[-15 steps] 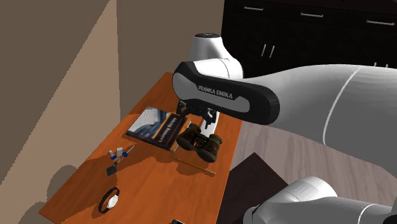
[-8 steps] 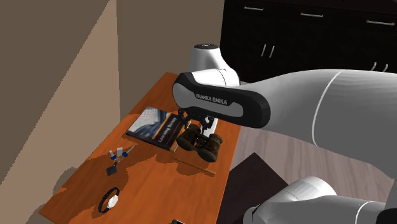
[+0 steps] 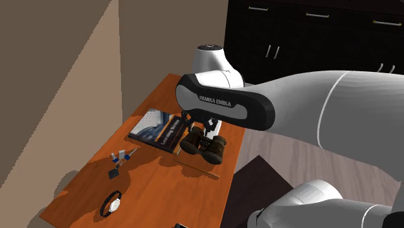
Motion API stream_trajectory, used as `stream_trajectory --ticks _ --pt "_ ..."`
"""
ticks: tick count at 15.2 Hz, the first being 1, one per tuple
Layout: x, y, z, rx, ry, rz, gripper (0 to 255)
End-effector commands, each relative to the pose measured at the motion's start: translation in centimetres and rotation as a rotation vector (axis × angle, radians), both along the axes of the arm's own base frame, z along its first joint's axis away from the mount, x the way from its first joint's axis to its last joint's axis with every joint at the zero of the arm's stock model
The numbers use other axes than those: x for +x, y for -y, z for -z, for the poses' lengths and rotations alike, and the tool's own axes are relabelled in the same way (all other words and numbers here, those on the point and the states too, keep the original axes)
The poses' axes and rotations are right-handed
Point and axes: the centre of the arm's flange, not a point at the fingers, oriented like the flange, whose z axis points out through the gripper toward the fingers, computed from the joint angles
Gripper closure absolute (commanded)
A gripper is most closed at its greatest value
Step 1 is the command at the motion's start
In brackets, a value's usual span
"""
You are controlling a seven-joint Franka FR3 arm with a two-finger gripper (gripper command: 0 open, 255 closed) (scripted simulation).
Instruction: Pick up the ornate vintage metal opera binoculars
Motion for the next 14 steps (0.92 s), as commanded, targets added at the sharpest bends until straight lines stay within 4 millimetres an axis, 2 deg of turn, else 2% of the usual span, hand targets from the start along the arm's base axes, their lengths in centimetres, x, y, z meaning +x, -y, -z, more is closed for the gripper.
stream_trajectory --ticks 1,14 --pt "0.0 0.0 0.0 0.0 0.0 0.0 255" --pt "0.0 0.0 -6.8 0.0 0.0 0.0 255"
